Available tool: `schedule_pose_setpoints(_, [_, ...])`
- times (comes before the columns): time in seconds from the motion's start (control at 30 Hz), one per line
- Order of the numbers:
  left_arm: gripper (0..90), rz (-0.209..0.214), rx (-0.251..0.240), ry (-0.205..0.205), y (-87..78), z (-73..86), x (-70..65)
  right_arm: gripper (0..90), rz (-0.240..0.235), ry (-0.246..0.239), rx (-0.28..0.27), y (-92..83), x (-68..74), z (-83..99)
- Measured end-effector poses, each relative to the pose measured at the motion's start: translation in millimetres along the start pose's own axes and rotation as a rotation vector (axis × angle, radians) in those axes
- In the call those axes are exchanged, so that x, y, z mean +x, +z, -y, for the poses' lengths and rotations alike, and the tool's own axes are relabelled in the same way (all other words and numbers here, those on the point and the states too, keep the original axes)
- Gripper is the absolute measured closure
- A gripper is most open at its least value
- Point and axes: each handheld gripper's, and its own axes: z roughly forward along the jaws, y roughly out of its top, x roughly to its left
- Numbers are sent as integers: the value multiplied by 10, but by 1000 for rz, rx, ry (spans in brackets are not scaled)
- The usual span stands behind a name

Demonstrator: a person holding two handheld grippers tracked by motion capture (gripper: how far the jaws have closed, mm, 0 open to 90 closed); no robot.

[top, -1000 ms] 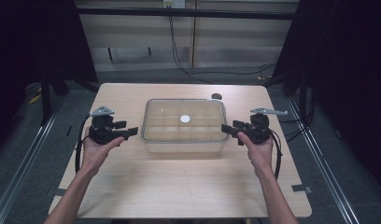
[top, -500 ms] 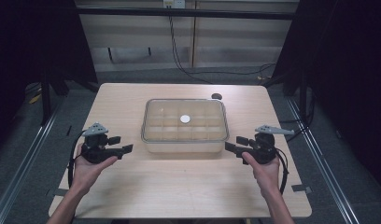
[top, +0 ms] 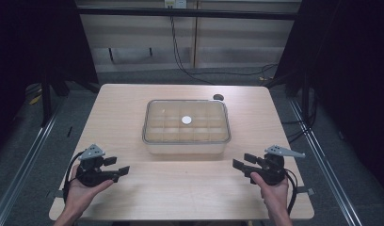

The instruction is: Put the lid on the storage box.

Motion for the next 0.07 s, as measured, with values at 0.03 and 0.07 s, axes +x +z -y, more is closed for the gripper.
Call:
schedule_pose_setpoints(0.03, [322,-17,-8,0,-7,64,-9,337,12,-1,-12,-31,-30,32])
schedule_pose_setpoints(0.07, [319,-17,-8,0,-7,64,-9,337,12,-1,-12,-31,-30,32])
